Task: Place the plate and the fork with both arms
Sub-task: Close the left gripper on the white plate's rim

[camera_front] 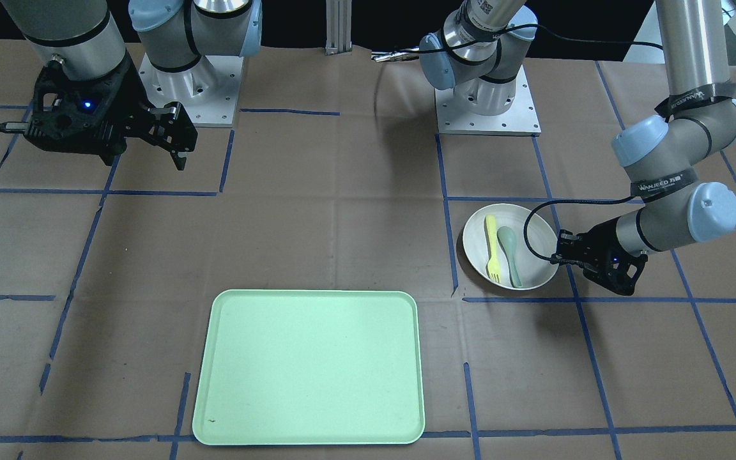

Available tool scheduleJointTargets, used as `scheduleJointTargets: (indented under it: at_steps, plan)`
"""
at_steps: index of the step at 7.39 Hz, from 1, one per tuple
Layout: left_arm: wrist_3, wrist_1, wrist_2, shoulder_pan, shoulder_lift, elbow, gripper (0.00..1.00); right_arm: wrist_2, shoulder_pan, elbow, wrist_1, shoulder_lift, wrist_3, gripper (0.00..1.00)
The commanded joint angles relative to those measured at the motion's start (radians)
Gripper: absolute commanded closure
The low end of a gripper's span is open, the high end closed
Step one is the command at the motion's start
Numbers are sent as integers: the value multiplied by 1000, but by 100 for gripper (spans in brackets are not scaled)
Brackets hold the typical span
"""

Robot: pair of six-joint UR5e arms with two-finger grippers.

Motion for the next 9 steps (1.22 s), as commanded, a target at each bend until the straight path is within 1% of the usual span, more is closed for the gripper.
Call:
scheduleJointTargets:
  at_steps: [1, 2, 3, 4, 5, 7, 8, 9]
  plan:
    - [-25, -10, -47, -1, 18, 4, 98, 0, -1, 2, 0, 1, 0, 0]
    - [-43, -13, -52, -4, 35, 7, 100, 0, -1, 0, 0, 1, 0, 0]
    - [-109, -15, -61, -20, 61, 7, 100, 0, 1, 2, 0, 1, 0, 0]
    - [-182, -23, -105, -39, 73, 13, 100, 0, -1, 0, -1, 1, 0, 0]
    - [-242, -21, -115, -94, 79, 27, 100, 0, 1, 2, 0, 1, 0, 0]
    - [-405, -12, -170, -223, 55, 87, 100, 0, -1, 2, 0, 1, 0, 0]
    - [-472, -7, -194, -272, 23, 134, 100, 0, 1, 2, 0, 1, 0, 0]
    - [-509, -7, -208, -318, -44, 214, 100, 0, -1, 2, 0, 1, 0, 0]
